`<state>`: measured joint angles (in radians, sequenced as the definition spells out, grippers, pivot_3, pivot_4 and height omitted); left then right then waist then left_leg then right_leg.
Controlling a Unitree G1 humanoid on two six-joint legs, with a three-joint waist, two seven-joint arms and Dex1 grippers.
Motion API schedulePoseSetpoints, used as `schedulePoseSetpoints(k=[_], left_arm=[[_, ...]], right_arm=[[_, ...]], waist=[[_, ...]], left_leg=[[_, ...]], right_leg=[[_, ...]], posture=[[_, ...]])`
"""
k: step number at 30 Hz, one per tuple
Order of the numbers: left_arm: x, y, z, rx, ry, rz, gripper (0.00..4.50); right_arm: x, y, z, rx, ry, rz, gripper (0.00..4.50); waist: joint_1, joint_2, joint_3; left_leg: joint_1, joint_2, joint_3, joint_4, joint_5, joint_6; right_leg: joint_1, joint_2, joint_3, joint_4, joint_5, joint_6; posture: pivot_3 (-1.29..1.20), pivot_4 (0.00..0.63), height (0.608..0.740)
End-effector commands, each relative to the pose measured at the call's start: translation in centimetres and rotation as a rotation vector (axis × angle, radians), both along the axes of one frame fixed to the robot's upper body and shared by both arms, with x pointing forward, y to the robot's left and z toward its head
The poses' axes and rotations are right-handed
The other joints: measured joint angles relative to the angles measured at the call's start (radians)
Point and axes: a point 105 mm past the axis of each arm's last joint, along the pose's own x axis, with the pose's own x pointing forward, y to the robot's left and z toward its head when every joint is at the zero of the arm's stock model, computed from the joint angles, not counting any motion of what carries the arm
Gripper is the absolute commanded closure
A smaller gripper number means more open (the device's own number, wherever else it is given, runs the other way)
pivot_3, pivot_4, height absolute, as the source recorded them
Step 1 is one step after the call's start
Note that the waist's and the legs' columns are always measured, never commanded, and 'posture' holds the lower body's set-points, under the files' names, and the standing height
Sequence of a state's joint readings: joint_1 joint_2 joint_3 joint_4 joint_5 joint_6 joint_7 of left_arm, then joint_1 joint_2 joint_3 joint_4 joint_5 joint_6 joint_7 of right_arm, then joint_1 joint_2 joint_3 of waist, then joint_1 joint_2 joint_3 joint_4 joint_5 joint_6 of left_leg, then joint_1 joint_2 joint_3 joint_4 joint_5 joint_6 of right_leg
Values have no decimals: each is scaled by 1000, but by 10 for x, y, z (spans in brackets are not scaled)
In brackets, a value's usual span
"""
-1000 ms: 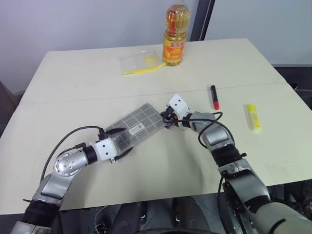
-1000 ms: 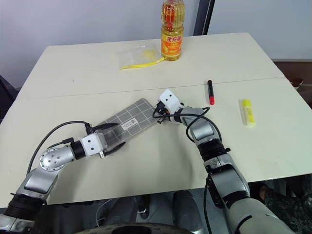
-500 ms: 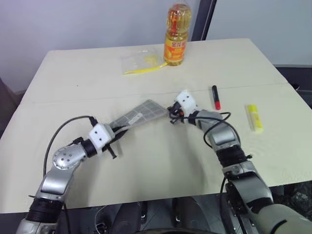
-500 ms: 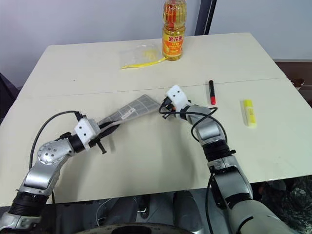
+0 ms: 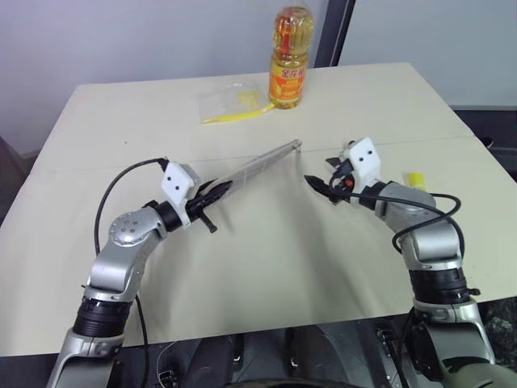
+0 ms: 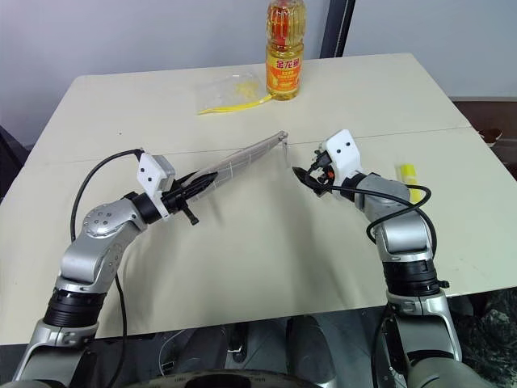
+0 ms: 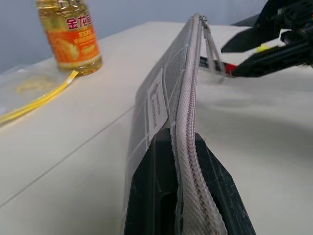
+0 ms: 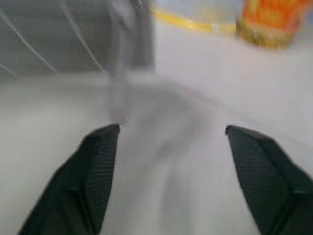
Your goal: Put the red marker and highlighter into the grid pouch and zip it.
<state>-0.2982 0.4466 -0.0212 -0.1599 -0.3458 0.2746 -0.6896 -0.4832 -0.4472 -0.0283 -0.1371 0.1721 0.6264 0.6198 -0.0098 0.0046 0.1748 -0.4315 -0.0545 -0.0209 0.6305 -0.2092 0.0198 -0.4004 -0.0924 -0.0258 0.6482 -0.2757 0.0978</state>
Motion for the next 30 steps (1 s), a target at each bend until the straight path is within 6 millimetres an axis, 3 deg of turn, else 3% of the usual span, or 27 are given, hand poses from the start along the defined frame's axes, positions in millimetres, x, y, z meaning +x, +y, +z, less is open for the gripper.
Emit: schedulePoseSetpoints(k=[1, 13, 16, 21, 30], left_arm=[[1, -6, 11, -10, -35, -32, 4500], [-1, -16, 8, -6, -37, -70, 4500], [-1, -16, 7, -6, -38, -66, 4500], [0, -19, 3, 1, -37, -59, 4500], [-6, -46, -9, 56, -32, -123, 4500]], right_arm=[[-1, 7, 14, 39, -49, -6, 1186], [13, 19, 21, 108, -72, -63, 1186], [13, 21, 21, 111, -68, -55, 2086], [9, 27, 18, 81, -62, -25, 4477], [-3, 42, 7, -87, -45, 64, 4477]], waist=[[1, -2, 1], [2, -2, 1], [1, -2, 1], [0, -2, 1], [1, -2, 1]], left_leg=[[0, 0, 0, 0, 0, 0], [0, 0, 0, 0, 0, 0], [0, 0, 0, 0, 0, 0], [0, 0, 0, 0, 0, 0], [0, 0, 0, 0, 0, 0]], right_leg=[[0, 0, 0, 0, 0, 0], [0, 0, 0, -1, 0, 0], [0, 0, 0, -1, 0, 0], [0, 0, 0, -1, 0, 0], [0, 0, 0, -1, 0, 0]], posture=[[0, 150, 740], [0, 150, 740], [0, 150, 740], [0, 150, 740], [0, 150, 740]])
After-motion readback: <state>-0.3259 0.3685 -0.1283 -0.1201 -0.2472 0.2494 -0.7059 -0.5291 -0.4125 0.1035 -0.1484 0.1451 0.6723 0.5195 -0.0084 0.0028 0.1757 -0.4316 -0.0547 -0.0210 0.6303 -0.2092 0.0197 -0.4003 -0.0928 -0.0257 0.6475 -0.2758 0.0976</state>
